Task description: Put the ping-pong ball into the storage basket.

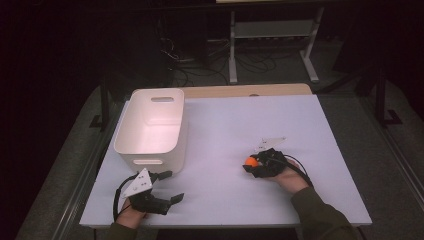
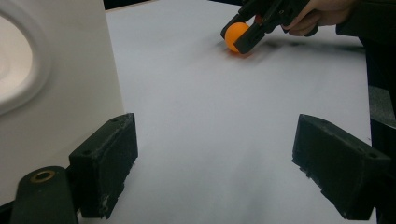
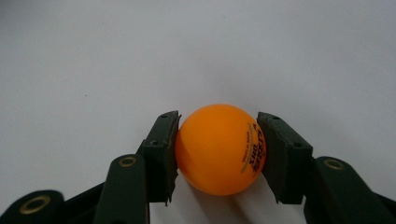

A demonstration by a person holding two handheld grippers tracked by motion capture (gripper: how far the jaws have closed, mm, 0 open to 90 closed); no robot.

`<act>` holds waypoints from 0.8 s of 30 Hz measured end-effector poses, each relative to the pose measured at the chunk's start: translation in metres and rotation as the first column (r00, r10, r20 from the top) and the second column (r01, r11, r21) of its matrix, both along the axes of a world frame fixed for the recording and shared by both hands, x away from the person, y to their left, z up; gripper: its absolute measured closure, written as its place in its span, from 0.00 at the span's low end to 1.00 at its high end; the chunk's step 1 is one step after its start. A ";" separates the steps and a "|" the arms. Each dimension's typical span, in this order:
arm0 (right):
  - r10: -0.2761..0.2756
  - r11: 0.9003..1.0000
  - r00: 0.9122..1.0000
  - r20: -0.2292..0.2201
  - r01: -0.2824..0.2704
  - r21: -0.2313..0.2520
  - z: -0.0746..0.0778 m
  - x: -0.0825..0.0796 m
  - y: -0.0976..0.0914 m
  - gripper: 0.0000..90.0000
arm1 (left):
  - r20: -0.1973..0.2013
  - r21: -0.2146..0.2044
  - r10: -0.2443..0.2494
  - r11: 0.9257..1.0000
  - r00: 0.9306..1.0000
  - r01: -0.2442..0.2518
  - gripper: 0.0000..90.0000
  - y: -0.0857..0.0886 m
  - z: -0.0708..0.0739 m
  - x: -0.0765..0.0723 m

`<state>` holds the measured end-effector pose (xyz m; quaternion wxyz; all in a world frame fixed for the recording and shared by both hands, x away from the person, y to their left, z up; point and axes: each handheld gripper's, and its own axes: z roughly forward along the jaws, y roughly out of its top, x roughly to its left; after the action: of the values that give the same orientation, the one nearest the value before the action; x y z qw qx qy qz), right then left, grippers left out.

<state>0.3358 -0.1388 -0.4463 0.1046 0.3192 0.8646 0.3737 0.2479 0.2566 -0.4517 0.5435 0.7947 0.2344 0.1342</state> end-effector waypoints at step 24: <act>0.021 0.999 1.000 0.015 -0.021 0.043 0.015 -0.004 0.007 0.55 | 0.001 0.005 -0.001 1.000 1.000 0.001 0.16 0.000 0.000 0.000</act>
<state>0.3316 -0.1316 -0.4315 0.1001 0.3096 0.8588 0.3957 0.2482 0.2565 -0.4517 0.5419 0.7961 0.2333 0.1349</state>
